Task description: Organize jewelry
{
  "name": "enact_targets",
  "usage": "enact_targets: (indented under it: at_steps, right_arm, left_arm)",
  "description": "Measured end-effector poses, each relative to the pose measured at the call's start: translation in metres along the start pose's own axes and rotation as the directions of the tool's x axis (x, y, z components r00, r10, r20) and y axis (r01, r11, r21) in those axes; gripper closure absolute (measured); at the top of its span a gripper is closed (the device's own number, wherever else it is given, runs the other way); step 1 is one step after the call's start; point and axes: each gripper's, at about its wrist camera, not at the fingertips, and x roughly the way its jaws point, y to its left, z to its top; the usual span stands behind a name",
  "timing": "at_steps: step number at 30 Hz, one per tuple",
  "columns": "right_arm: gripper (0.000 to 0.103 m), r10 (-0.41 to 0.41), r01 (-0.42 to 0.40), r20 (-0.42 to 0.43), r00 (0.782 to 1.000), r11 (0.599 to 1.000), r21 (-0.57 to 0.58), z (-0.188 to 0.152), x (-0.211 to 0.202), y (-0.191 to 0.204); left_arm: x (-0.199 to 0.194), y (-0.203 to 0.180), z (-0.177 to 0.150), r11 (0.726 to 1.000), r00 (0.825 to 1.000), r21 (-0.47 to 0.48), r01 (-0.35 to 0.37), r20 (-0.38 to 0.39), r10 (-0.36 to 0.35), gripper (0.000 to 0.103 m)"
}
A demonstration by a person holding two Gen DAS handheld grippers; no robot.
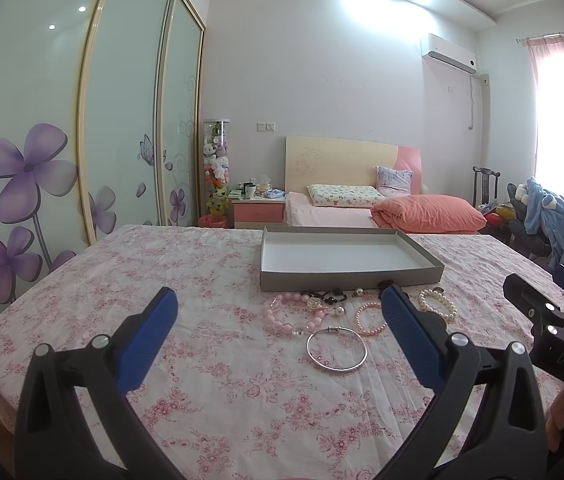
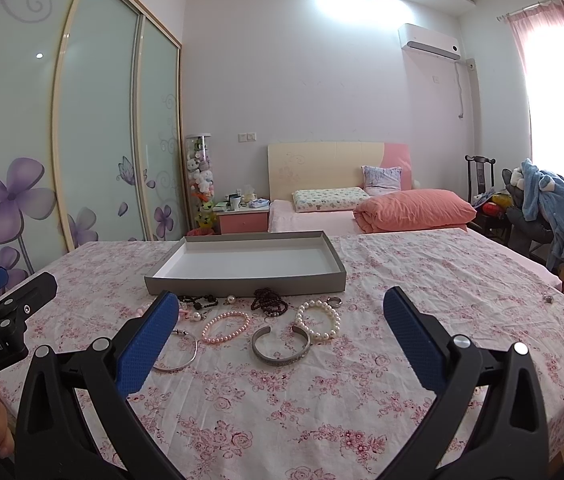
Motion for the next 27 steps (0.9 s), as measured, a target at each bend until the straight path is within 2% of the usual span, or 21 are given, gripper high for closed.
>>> enact_targets:
  at_steps: [27]
  right_arm:
    - [0.002, 0.001, -0.001, -0.003, 1.0, 1.0, 0.004, -0.0006, 0.0012, -0.0002]
  left_arm:
    - [0.0003, 0.0002, 0.0, 1.0, 1.0, -0.001, -0.001, -0.003, 0.001, 0.004]
